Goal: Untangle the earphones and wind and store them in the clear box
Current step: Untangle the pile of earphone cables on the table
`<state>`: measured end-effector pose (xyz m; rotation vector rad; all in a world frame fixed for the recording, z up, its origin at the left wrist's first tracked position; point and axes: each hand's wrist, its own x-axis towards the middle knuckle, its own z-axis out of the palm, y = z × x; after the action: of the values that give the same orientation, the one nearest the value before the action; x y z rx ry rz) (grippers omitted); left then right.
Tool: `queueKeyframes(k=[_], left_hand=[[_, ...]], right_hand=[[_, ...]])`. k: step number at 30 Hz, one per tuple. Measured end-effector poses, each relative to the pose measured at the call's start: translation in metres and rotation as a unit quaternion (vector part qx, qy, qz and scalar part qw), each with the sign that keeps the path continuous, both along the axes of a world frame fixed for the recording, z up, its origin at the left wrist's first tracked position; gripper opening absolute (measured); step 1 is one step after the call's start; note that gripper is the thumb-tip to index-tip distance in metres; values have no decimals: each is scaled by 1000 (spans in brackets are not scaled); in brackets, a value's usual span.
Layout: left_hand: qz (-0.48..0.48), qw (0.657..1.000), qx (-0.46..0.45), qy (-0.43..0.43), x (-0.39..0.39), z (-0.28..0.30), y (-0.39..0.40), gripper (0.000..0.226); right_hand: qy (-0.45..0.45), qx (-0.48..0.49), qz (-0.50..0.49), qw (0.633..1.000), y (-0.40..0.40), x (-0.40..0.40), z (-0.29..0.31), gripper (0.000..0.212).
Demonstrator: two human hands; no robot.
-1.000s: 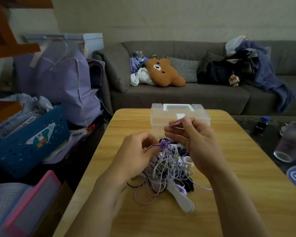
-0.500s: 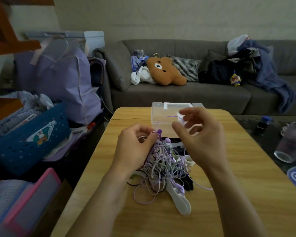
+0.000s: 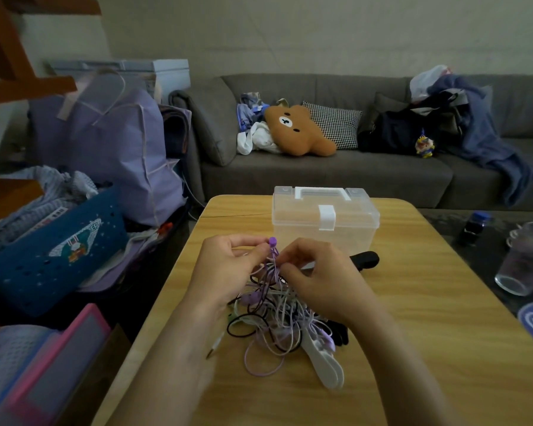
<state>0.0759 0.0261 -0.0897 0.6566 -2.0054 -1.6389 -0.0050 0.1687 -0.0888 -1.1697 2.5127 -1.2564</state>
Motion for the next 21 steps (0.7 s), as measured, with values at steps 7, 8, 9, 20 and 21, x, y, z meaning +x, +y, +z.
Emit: queueKeyframes(k=[7,8,9,20,21], left_hand=[[0,999,-37,6,0,-1,3,7],[-4,999,-38,9,1,0,4,7],[-8,999,-37,11,1,1,5,7],[14,993,-91,77,-1,-3,-1,13],[10,992,-97,77,-2,-4,-2,13]], right_hand=[[5,-16,-66,998,-1,5,-1,28],[1,-30,-80,996,-3,5,-1,26],[-3,-41,-89,995,-4,6,-2,22],[-51,-57,-35,996,2,1,0,1],[-67,-75,-34,994,3,0,0,6]])
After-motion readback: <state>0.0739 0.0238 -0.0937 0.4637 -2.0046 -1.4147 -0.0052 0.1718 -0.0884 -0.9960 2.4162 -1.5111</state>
